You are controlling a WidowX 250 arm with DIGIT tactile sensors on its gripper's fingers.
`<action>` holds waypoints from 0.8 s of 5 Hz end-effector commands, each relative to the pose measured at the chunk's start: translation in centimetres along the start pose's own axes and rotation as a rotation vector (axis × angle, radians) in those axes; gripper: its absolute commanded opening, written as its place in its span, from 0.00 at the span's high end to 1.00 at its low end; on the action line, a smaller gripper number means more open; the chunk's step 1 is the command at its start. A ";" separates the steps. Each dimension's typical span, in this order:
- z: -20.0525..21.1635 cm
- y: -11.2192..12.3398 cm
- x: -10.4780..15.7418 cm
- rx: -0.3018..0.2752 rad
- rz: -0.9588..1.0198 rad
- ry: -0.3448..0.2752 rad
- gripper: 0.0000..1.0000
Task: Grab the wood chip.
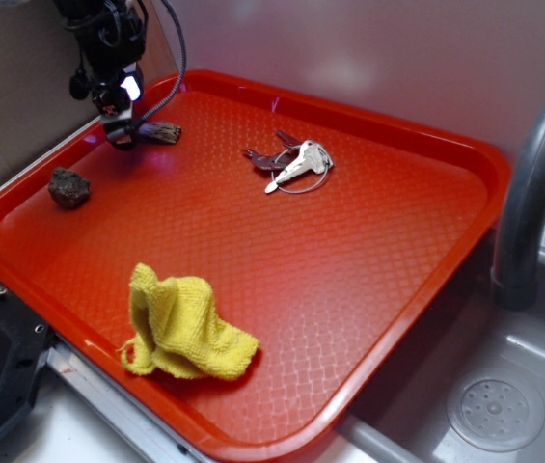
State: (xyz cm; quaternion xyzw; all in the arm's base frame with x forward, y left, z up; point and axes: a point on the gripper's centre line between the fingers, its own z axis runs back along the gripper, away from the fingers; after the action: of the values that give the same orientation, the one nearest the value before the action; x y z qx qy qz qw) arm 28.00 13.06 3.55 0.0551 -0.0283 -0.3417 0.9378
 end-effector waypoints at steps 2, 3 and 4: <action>-1.0 -4.7 1.2 0.022 -0.145 0.010 0.00; -2.5 -5.3 1.9 -0.021 -0.148 0.026 0.00; -2.9 -5.3 2.2 -0.026 -0.152 0.032 0.00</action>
State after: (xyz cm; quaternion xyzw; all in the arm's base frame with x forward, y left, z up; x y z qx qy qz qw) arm 26.55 8.52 0.80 0.0553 -0.0060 -0.4167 0.9073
